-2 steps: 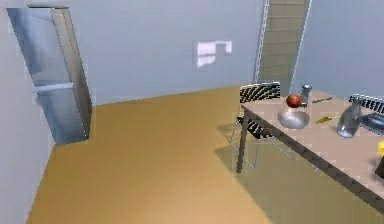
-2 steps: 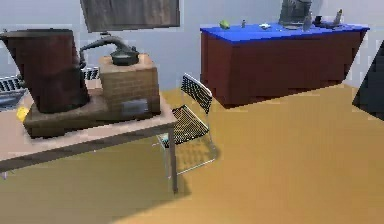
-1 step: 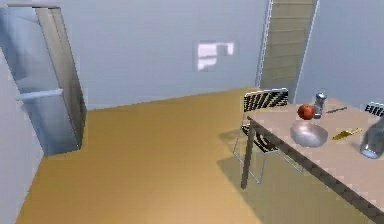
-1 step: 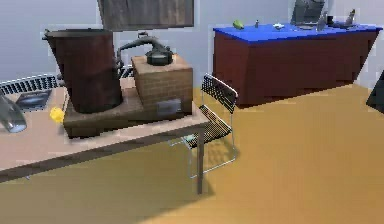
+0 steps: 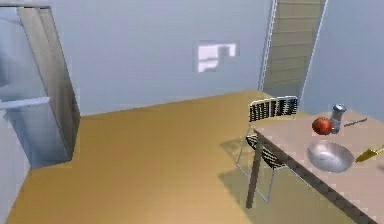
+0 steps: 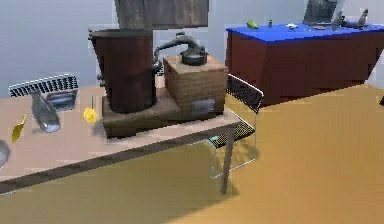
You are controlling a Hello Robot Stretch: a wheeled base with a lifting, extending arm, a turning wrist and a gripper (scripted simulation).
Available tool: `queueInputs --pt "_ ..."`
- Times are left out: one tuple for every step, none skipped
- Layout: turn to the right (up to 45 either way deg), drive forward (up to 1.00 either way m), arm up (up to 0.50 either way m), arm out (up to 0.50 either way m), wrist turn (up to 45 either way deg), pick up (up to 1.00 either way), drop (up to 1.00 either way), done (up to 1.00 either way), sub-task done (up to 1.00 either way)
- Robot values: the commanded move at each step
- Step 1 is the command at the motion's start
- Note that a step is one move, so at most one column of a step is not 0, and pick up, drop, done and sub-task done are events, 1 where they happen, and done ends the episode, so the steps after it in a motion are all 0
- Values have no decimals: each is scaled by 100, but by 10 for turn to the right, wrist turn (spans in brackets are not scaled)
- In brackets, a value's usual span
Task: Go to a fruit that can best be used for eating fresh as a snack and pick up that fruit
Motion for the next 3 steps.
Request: queueInputs --pt "60 0 0 0 0 0 0 0 0" --pt "30 0 0 0 0 0 0 0 0" --pt "0 50 0 0 0 0 0 0 0"
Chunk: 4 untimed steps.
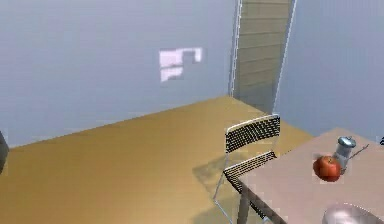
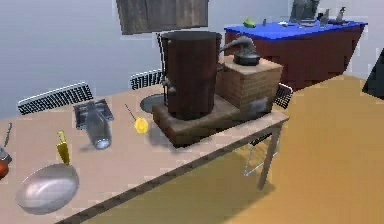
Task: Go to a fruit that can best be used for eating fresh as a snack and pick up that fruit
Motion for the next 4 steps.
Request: queueInputs --pt "-120 0 0 0 0 0 0 0 0" --pt "390 0 0 0 0 0 0 0 0" --pt "0 35 0 0 0 0 0 0 0" --pt "-180 0 0 0 0 0 0 0 0"
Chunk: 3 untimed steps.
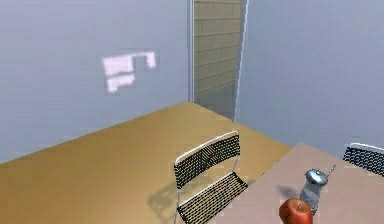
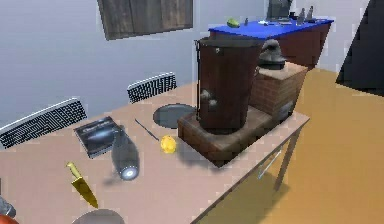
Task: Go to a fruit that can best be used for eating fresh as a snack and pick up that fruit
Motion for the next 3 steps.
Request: queueInputs --pt "0 0 50 0 0 0 0 0 0" --pt "0 0 38 0 0 0 0 0 0" --pt "0 0 0 44 0 0 0 0 0"
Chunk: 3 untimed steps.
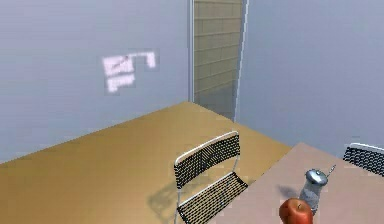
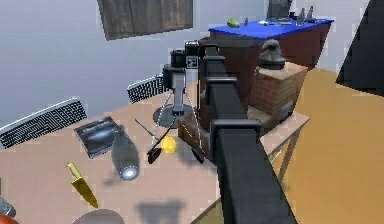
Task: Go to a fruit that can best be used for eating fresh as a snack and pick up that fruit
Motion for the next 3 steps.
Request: queueInputs --pt "0 0 0 0 450 0 0 0 0" --pt "0 0 0 0 450 0 0 0 0" --pt "0 0 0 0 450 0 0 0 0"
